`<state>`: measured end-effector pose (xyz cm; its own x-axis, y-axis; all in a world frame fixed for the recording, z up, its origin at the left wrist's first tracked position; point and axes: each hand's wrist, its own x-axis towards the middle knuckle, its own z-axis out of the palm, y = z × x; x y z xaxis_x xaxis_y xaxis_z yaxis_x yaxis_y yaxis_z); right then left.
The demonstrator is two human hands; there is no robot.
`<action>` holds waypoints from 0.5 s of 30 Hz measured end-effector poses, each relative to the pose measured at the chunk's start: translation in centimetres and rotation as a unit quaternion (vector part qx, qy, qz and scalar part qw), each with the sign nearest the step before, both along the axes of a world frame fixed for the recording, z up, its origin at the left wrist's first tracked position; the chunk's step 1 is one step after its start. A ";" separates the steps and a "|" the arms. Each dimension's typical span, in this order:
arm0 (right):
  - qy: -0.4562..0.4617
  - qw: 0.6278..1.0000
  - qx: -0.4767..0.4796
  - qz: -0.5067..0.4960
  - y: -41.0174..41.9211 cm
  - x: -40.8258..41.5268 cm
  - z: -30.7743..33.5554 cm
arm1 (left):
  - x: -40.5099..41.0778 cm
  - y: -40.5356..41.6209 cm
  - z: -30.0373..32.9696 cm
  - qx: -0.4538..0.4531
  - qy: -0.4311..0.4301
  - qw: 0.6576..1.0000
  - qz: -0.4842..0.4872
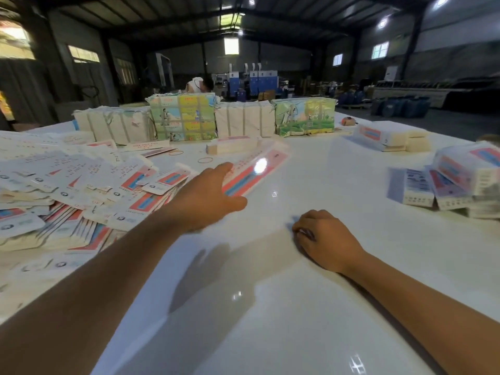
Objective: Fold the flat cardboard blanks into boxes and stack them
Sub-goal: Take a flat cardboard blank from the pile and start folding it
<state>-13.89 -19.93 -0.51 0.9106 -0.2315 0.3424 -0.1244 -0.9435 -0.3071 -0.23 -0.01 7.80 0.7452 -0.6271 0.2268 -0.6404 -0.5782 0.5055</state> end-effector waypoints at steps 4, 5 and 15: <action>0.028 1.000 -0.009 -0.010 -0.1 0.0 0.3 | -3.2 2.1 -3.1 0.069 -0.008 0.995 -0.072; 0.038 0.999 -0.010 -0.017 -0.1 0.0 0.3 | -3.5 2.5 -4.0 0.083 -0.002 0.994 -0.076; -0.050 0.994 0.087 -0.045 -0.3 -0.1 0.4 | -2.5 4.1 -5.8 0.041 -0.015 0.998 -0.042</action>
<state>-13.96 -20.18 -0.10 0.8472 -0.3743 0.3770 -0.1668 -0.8612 -0.4801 -2.74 4.12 2.01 0.6825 -0.7051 0.1923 -0.7025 -0.5604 0.4386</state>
